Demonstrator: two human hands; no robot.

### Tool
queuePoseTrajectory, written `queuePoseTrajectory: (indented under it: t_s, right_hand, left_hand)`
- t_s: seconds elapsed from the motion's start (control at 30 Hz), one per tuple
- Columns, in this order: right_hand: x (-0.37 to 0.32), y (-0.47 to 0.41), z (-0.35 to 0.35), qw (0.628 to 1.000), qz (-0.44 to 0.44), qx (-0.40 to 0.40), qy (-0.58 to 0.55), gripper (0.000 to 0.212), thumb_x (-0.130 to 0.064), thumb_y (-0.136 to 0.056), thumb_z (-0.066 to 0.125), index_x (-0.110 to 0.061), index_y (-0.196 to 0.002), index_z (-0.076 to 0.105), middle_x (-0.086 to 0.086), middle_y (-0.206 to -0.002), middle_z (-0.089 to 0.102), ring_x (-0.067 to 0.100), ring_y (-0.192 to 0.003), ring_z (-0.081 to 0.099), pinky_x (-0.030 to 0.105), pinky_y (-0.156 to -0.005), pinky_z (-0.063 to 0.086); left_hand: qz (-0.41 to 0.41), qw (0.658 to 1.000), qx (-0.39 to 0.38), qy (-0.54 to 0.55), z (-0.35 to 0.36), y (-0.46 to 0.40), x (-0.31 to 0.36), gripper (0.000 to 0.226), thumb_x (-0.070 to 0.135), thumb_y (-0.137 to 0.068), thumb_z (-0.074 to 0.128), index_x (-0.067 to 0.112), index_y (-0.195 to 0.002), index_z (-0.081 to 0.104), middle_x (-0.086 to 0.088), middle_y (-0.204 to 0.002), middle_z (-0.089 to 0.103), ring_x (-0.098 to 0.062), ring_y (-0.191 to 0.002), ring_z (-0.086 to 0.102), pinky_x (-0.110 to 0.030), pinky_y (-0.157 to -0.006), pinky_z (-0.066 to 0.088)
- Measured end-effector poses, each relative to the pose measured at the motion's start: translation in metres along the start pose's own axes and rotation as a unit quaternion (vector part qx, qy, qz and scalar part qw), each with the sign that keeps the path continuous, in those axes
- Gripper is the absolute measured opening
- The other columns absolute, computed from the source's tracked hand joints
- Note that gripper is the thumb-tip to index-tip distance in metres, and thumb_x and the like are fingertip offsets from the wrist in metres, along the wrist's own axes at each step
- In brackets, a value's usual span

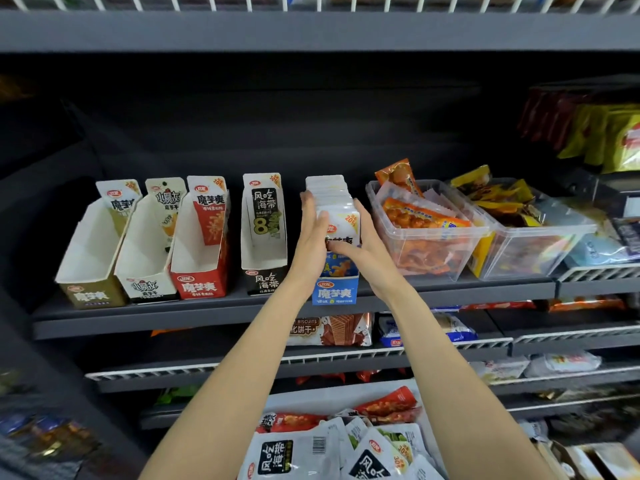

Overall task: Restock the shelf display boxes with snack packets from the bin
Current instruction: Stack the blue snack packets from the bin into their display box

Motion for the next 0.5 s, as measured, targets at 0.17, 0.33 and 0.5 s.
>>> queuePoseTrajectory:
  t_s: [0.17, 0.33, 0.5]
  right_hand:
    - [-0.024, -0.005, -0.004, 0.995, -0.032, 0.000, 0.099, 0.084, -0.005, -0.090, 0.059, -0.018, -0.150, 0.002, -0.030, -0.130, 0.033, -0.012, -0.117, 0.043, 0.008, -0.094, 0.039]
    - [-0.030, -0.013, -0.007, 0.913, -0.066, 0.001, 0.402, 0.067, -0.033, -0.091, 0.055, -0.021, -0.149, 0.022, 0.010, -0.159, 0.011, 0.021, -0.144, 0.016, 0.031, -0.110, 0.023]
    - [-0.025, -0.009, -0.008, 0.907, -0.088, 0.005, 0.413, 0.071, -0.036, -0.093, 0.053, -0.020, -0.151, 0.014, 0.009, -0.159, 0.007, 0.024, -0.140, 0.026, 0.036, -0.106, 0.034]
  left_hand:
    - [0.015, 0.997, 0.016, -0.069, -0.012, -0.007, 0.009, 0.055, 0.047, -0.097, 0.038, 0.042, -0.147, 0.017, 0.005, -0.160, 0.005, -0.010, -0.146, 0.006, -0.042, -0.119, 0.016]
    - [0.116, 0.908, 0.009, -0.403, -0.017, -0.015, 0.030, 0.041, 0.037, -0.101, 0.034, 0.030, -0.141, 0.039, 0.010, -0.157, 0.015, -0.013, -0.142, 0.020, -0.034, -0.111, 0.027]
    - [0.146, 0.876, 0.022, -0.460, -0.015, -0.013, 0.025, 0.045, 0.032, -0.100, 0.039, 0.023, -0.144, 0.034, 0.009, -0.157, 0.019, -0.021, -0.143, 0.022, -0.040, -0.112, 0.031]
Point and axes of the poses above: each hand's wrist, its own y-axis away from the middle knuckle, its own z-axis out of the palm, x = y × z, the point moved 9 cm from there along -y, towards the middle knuckle
